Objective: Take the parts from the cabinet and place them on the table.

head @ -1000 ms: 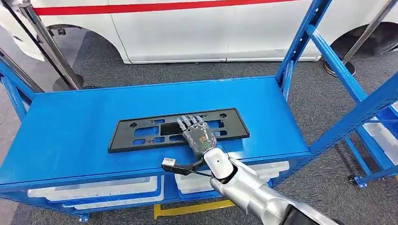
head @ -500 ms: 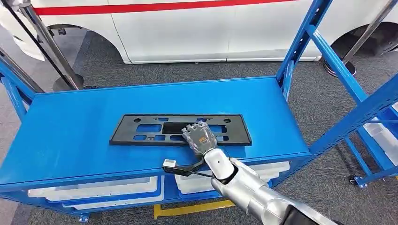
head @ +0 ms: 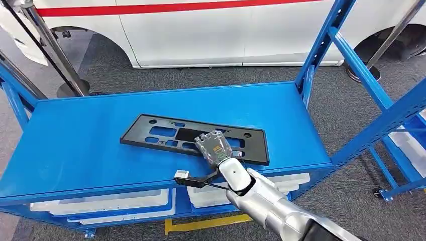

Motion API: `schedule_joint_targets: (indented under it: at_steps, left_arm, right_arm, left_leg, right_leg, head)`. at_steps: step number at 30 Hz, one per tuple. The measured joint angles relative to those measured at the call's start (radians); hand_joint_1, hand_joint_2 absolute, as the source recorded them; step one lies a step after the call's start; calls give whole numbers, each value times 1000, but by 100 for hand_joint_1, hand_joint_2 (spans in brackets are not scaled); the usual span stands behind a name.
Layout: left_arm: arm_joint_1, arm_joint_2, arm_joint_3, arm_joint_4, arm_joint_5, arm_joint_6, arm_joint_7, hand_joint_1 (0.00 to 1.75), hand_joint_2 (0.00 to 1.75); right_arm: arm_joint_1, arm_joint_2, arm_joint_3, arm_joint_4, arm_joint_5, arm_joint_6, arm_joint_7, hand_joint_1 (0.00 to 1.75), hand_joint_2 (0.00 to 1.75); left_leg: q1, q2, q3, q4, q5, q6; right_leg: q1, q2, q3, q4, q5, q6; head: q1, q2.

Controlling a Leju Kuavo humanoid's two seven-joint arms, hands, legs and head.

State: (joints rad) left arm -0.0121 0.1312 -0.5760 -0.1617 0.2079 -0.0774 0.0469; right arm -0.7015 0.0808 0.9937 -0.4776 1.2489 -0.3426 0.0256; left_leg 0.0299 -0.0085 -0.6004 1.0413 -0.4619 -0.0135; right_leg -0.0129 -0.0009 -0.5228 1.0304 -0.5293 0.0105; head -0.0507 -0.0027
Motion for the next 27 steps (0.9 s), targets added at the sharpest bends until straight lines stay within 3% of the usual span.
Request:
schedule_joint_targets:
  at_steps: [17, 25, 27]
  left_arm:
    - [0, 0, 3, 0, 48, -40, -27, 0, 175]
    - [0, 0, 4, 0, 57, -11, -23, 0, 175]
    - [1, 0, 4, 0, 57, -5, -26, 0, 175]
  right_arm:
    - [1, 4, -25, 0, 1, 2, -12, 175, 175]
    - [10, 5, -39, -3, 5, -33, -12, 175, 175]
    - [16, 5, -42, -5, 9, -70, -14, 175, 175]
  left_leg:
    - [0, 0, 1, 0, 0, 0]
    - [0, 0, 1, 0, 0, 0]
    - [0, 0, 1, 0, 0, 0]
  right_leg:
    - [0, 0, 1, 0, 0, 0]
    - [0, 0, 1, 0, 0, 0]
    - [0, 0, 1, 0, 0, 0]
  head:
    - [0, 0]
    - [0, 0]
    - [0, 0]
